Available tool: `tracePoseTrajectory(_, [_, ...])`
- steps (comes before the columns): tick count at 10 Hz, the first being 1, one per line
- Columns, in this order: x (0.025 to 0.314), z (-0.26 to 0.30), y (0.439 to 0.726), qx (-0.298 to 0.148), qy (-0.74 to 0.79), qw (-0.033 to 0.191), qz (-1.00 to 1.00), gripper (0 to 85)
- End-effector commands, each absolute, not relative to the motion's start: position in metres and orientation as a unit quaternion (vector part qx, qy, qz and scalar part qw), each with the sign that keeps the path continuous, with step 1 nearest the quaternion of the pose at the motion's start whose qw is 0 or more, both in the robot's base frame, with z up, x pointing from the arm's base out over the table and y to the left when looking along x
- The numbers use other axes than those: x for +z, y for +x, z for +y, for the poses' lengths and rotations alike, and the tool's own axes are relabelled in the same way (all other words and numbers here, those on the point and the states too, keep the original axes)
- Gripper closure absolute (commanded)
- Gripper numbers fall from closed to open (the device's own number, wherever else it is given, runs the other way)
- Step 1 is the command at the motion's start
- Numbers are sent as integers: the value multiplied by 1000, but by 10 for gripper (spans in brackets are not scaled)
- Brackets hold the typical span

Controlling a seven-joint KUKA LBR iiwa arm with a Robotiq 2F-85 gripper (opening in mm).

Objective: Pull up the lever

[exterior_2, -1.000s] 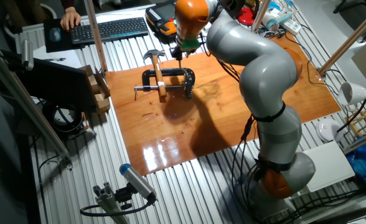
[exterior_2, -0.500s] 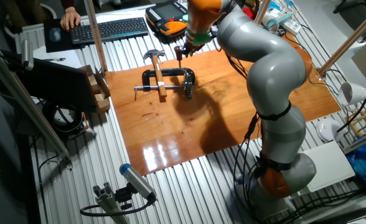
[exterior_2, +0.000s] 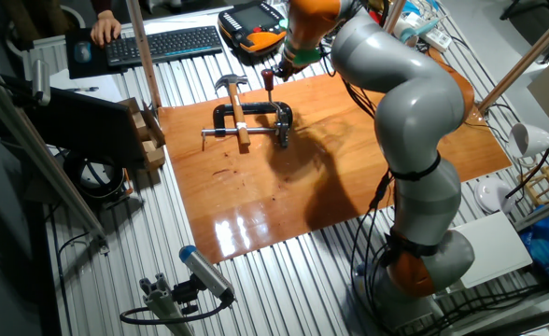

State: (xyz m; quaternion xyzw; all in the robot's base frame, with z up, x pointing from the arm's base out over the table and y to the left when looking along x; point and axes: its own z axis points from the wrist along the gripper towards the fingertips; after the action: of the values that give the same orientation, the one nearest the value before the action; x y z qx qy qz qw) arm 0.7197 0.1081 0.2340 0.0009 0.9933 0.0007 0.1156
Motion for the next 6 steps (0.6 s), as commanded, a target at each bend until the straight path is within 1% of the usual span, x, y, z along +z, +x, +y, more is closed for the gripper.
tracePoseTrajectory(1, [233, 108, 723, -3, 6, 126, 992, 850])
tracePoseTrajectory(3, [229, 108, 735, -4, 14, 135, 991, 850])
tracePoseTrajectory(6, [226, 104, 746, 1, 16, 133, 991, 850])
